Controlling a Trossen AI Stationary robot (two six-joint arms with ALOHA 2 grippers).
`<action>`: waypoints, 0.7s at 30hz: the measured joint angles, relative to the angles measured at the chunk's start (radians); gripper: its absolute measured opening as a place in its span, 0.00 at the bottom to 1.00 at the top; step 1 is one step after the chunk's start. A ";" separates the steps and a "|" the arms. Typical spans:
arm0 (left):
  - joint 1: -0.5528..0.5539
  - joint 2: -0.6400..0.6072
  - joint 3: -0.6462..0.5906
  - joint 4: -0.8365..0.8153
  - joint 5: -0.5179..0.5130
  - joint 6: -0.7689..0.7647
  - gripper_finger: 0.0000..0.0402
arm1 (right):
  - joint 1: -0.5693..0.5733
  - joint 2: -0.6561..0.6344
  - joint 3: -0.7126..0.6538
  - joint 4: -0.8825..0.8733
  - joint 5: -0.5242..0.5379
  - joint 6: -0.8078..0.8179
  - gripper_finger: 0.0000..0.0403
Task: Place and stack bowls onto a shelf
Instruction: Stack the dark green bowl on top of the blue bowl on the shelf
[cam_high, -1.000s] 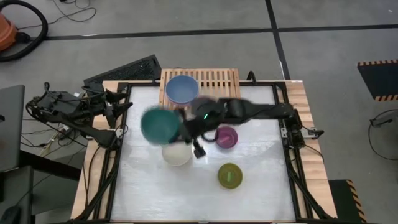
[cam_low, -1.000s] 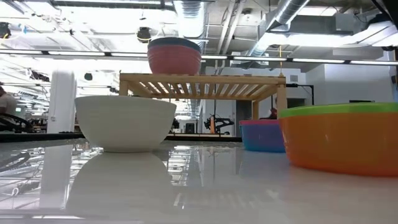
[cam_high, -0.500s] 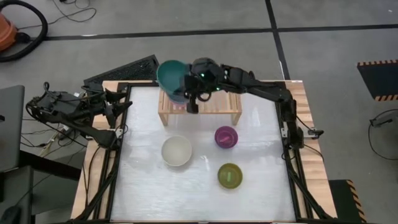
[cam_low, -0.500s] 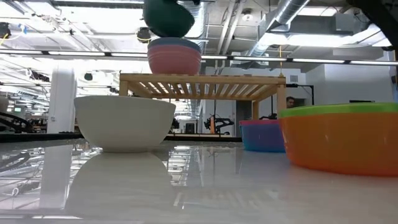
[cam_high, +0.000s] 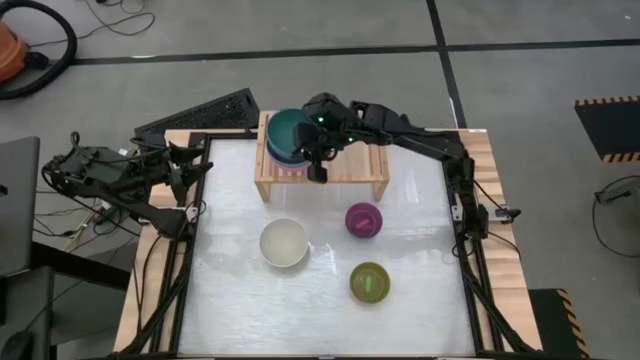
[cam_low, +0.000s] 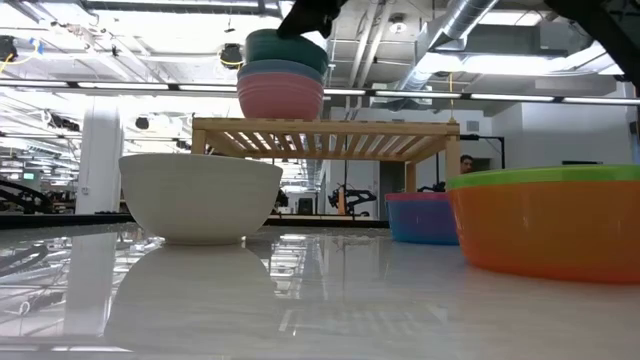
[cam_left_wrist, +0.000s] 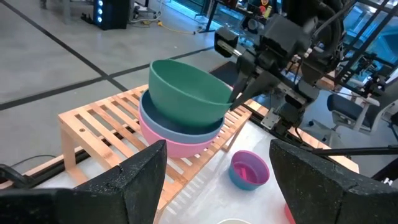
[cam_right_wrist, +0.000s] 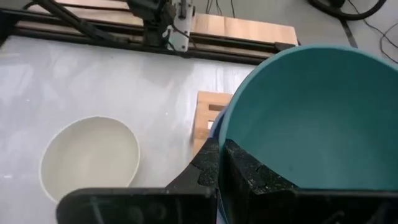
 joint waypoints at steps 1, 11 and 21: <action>0.000 0.000 0.000 0.000 0.000 0.000 0.67 | -0.001 -0.001 0.001 -0.002 -0.003 0.000 0.07; 0.000 0.000 0.000 0.000 0.000 -0.006 0.67 | -0.002 -0.001 0.001 -0.004 -0.005 -0.002 0.07; 0.000 0.000 0.000 0.000 0.000 -0.016 0.67 | -0.002 0.000 0.001 0.003 -0.004 -0.018 0.12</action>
